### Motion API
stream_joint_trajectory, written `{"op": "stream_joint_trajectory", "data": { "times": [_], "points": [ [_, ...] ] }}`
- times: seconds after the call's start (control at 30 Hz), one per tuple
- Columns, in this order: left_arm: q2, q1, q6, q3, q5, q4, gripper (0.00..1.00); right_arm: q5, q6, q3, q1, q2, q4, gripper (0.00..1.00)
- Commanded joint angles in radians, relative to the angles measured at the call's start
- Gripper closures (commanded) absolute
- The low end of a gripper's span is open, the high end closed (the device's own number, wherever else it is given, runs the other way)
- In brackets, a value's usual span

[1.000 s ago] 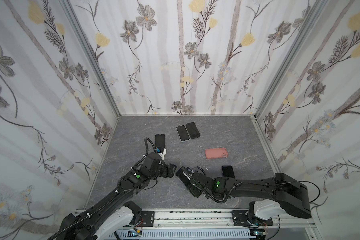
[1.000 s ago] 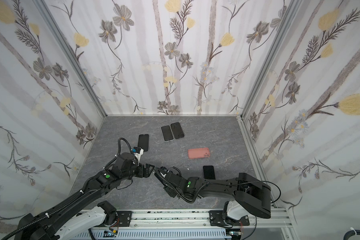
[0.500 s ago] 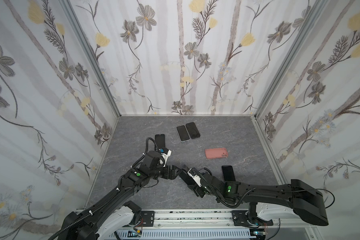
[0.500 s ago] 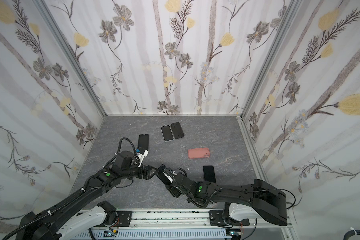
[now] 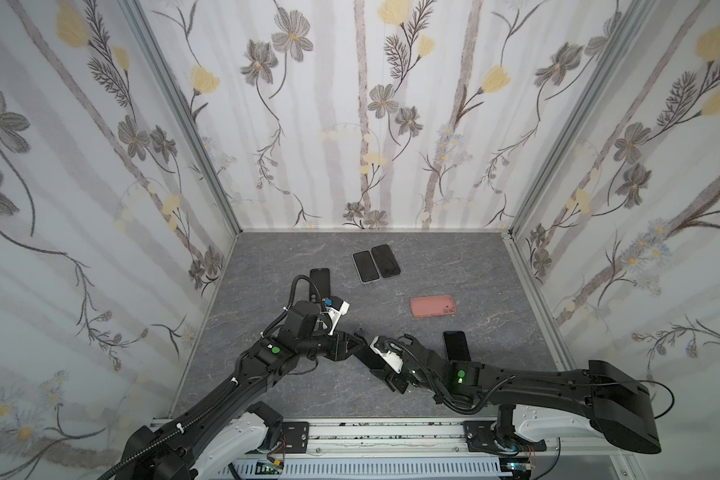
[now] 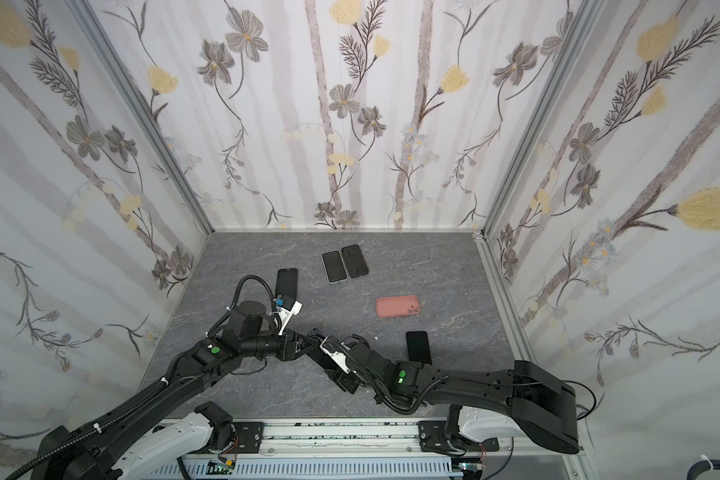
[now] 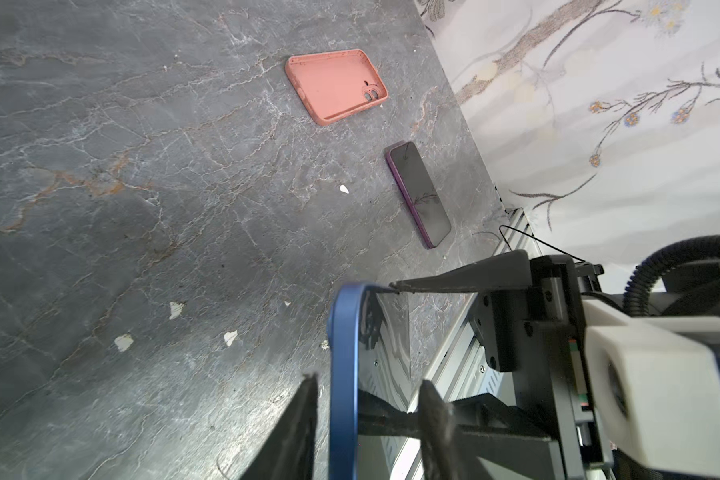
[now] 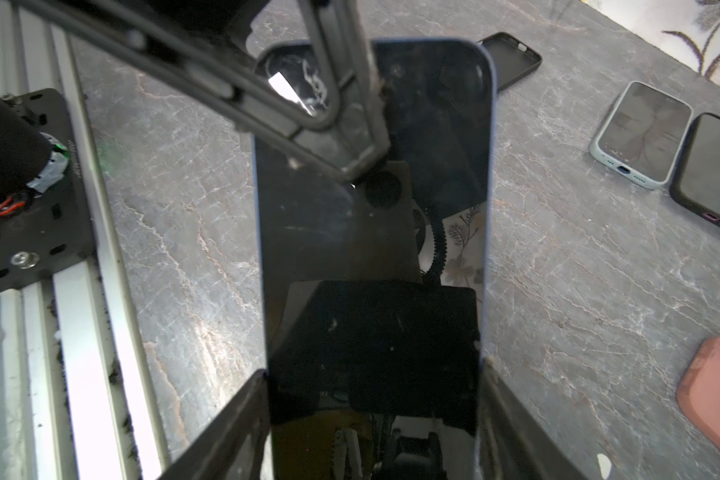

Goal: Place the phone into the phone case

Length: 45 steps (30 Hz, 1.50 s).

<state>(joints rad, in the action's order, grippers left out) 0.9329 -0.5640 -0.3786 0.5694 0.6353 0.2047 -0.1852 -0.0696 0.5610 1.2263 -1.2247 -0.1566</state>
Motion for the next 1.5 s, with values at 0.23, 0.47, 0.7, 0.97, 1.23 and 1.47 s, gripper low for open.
{"op": "stream_joint_trajectory", "data": {
  "times": [0.23,0.47,0.7,0.97,1.23,1.47],
  "points": [
    [-0.035,-0.002,-0.113,-0.046,0.041,-0.126,1.00,0.037,0.034,0.009,0.002,0.051,-0.083,0.48],
    [-0.207,-0.002,-0.336,-0.207,-0.036,-0.322,1.00,-0.008,0.037,0.021,0.001,0.094,-0.033,0.36],
    [-0.397,-0.001,-0.367,-0.242,-0.216,-0.249,1.00,-0.107,0.005,0.037,-0.004,0.066,-0.036,0.00],
    [-0.447,0.000,-0.385,-0.222,-0.296,-0.243,1.00,-0.004,-0.096,0.089,-0.016,0.111,-0.073,0.00],
    [-0.571,0.000,-0.418,-0.241,-0.411,-0.360,1.00,-0.016,-0.342,0.030,-0.141,0.251,-0.083,0.00],
    [-0.505,0.000,-0.476,-0.241,-0.382,-0.664,1.00,0.308,-0.543,-0.043,-0.269,0.275,-0.372,0.07]
  ]
}}
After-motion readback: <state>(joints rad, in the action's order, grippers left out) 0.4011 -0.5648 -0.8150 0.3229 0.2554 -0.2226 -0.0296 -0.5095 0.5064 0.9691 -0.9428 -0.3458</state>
